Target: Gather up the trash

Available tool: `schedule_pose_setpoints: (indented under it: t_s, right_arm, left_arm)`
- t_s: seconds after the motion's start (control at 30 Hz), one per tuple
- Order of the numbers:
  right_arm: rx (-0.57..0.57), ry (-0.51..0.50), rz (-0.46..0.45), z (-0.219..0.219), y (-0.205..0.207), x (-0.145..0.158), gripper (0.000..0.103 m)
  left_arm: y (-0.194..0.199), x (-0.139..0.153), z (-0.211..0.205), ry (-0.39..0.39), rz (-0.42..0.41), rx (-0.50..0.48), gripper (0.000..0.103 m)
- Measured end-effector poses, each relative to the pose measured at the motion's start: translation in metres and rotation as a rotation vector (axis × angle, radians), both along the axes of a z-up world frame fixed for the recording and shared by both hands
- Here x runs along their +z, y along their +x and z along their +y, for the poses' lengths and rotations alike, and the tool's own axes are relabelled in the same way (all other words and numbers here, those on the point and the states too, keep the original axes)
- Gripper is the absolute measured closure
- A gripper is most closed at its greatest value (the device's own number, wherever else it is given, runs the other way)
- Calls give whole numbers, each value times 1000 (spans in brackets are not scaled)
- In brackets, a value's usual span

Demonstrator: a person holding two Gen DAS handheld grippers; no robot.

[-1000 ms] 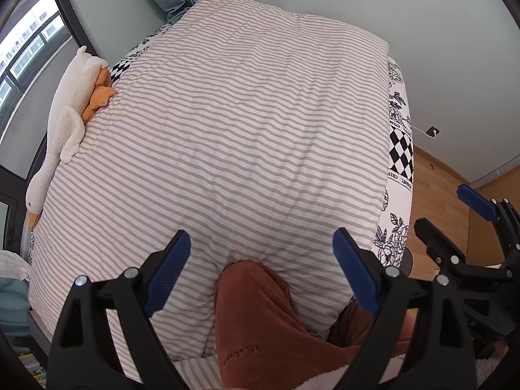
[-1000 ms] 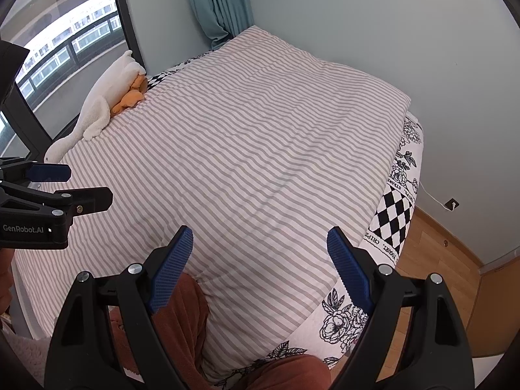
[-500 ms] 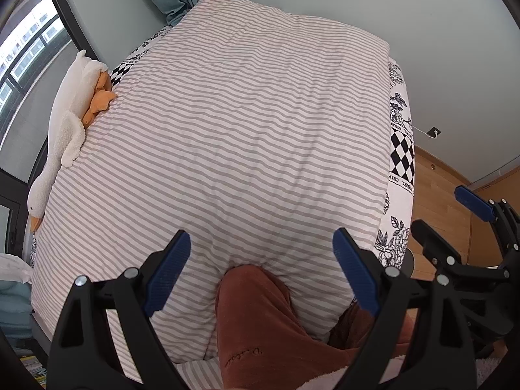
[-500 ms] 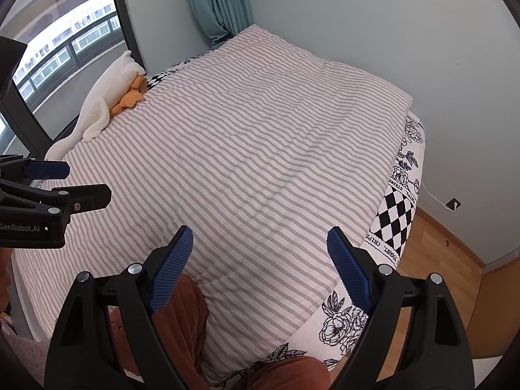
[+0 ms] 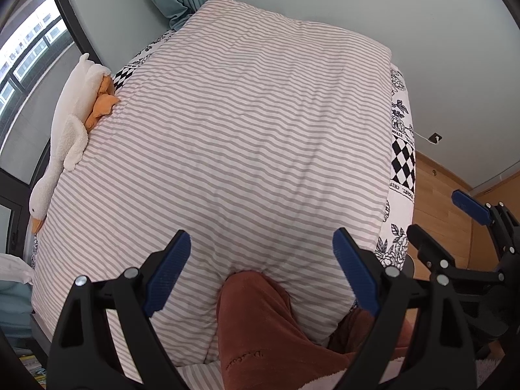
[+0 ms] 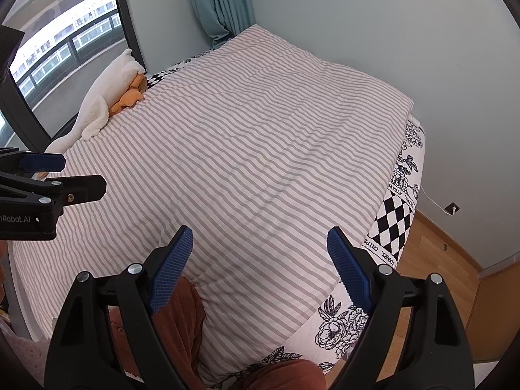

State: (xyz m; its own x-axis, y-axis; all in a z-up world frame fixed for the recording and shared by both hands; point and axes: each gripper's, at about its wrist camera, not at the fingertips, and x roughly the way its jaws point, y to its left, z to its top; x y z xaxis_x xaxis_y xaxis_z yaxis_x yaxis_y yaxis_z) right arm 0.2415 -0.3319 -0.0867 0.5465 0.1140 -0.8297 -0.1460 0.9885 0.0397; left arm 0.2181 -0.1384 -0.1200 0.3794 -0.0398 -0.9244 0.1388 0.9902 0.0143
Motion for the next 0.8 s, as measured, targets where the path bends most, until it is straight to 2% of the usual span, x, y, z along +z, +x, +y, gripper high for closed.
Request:
schedule_pose_setpoints:
  t_s: [0.8]
  right_arm:
    - [10, -5, 19, -4, 16, -1, 21]
  left_arm:
    - [15, -1, -4, -7, 32, -10, 14]
